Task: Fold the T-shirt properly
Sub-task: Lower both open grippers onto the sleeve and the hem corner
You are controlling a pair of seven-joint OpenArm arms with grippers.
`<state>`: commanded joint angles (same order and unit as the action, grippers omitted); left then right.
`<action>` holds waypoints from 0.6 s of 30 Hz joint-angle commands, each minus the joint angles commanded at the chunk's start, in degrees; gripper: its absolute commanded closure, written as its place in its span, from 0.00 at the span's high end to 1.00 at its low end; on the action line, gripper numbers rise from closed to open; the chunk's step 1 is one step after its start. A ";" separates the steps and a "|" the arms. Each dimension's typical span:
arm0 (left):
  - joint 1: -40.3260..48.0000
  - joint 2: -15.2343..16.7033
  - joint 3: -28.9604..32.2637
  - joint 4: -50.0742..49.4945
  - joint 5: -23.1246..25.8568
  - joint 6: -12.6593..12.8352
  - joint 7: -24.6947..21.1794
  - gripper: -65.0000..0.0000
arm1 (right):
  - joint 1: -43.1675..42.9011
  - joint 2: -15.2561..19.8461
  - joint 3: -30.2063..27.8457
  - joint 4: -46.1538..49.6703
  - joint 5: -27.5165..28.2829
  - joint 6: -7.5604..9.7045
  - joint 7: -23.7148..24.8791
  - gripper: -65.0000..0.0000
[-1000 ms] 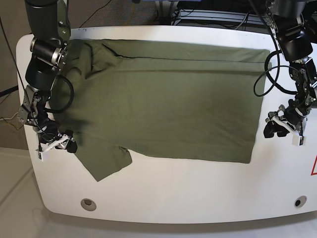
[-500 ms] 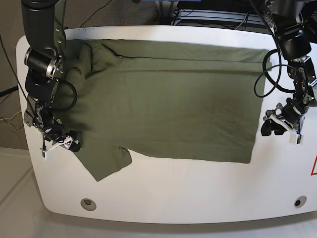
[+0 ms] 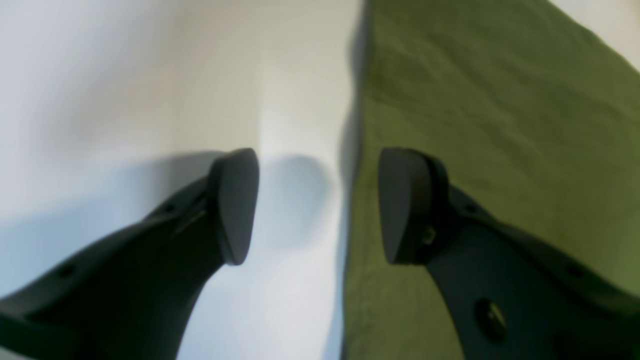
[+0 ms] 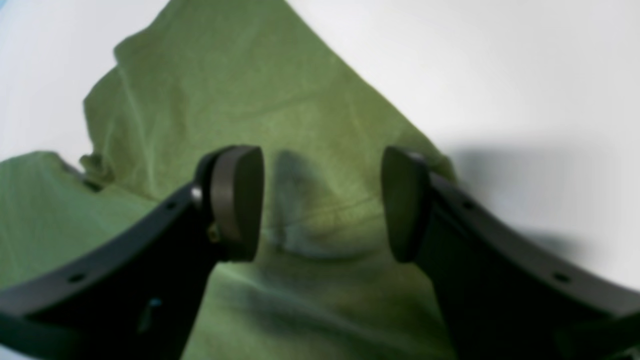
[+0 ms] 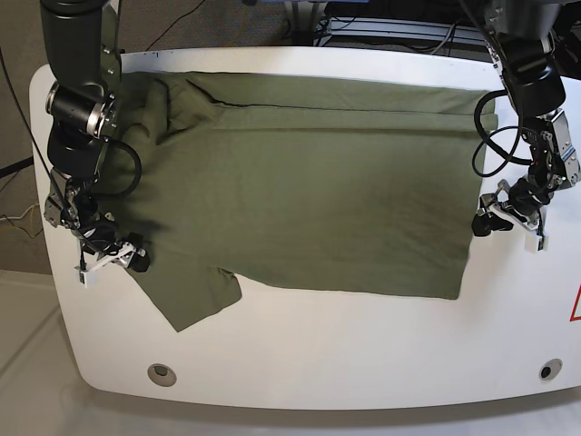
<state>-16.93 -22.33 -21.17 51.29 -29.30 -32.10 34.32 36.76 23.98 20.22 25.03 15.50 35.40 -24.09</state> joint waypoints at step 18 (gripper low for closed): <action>-2.68 -0.24 0.63 -2.60 -1.14 0.41 0.26 0.56 | -0.85 -2.21 -0.24 2.42 -6.23 -0.45 0.87 0.54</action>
<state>-19.61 -22.58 -20.55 48.70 -30.44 -31.69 34.57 35.91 21.77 19.99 27.45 9.27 34.95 -23.22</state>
